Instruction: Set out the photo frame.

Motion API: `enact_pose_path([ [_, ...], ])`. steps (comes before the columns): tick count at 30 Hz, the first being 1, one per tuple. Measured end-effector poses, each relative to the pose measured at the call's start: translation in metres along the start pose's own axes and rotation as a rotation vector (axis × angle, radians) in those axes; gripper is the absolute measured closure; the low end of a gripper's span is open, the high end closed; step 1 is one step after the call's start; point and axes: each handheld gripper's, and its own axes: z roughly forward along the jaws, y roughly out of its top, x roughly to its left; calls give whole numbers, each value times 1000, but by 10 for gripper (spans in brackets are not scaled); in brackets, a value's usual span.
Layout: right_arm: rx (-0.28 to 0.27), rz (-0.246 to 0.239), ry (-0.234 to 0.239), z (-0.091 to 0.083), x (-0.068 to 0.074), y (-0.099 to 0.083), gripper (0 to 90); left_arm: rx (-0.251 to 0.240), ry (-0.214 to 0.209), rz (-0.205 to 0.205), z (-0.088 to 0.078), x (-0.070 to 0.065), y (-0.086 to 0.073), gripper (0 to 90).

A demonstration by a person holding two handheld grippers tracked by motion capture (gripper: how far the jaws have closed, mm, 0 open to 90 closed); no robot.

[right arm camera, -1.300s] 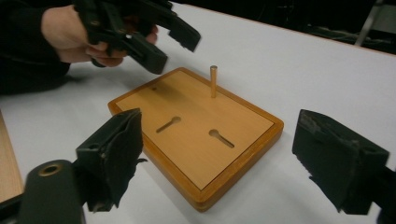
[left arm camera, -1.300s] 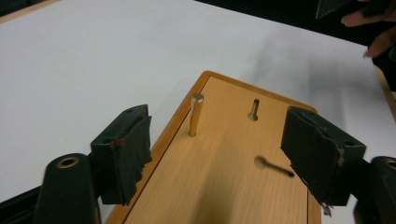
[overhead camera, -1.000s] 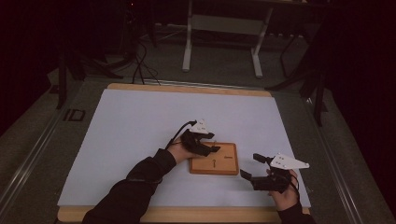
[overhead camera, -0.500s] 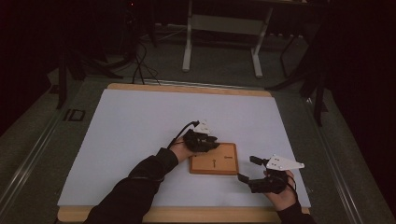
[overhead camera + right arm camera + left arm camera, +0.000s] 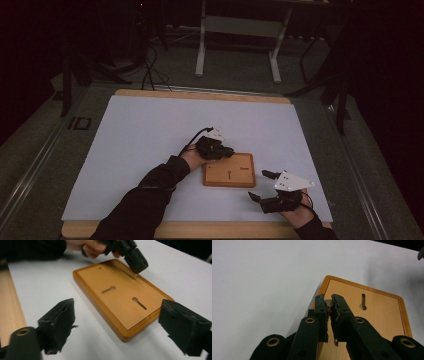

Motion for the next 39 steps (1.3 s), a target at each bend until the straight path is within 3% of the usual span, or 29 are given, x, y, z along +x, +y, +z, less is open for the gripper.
enact_pose_path([
  [3,11,-76,-59,-1,5,1,175,10,-24,-15,0,4,2,838],
  [4,24,-175,-118,-3,12,1,229,16,-30,-21,0,5,2,837],
  [7,48,-300,-188,-3,20,-1,272,25,-53,-41,0,10,4,837],
  [9,60,-321,-194,-2,22,-2,273,25,-60,-47,0,11,4,838],
  [21,190,-651,-307,19,34,-12,374,30,-120,-105,2,23,5,837],
  [24,217,-743,-328,26,35,-14,407,34,-128,-104,2,24,6,838],
  [26,229,-760,-323,28,35,-15,417,35,-131,-104,2,25,6,838],
  [30,265,-887,-376,39,38,-22,495,31,-143,-114,2,26,6,838],
  [35,301,-998,-451,48,43,-27,575,34,-145,-122,2,27,6,838],
  [39,311,-1056,-476,53,47,-30,591,32,-148,-127,2,27,6,837],
])
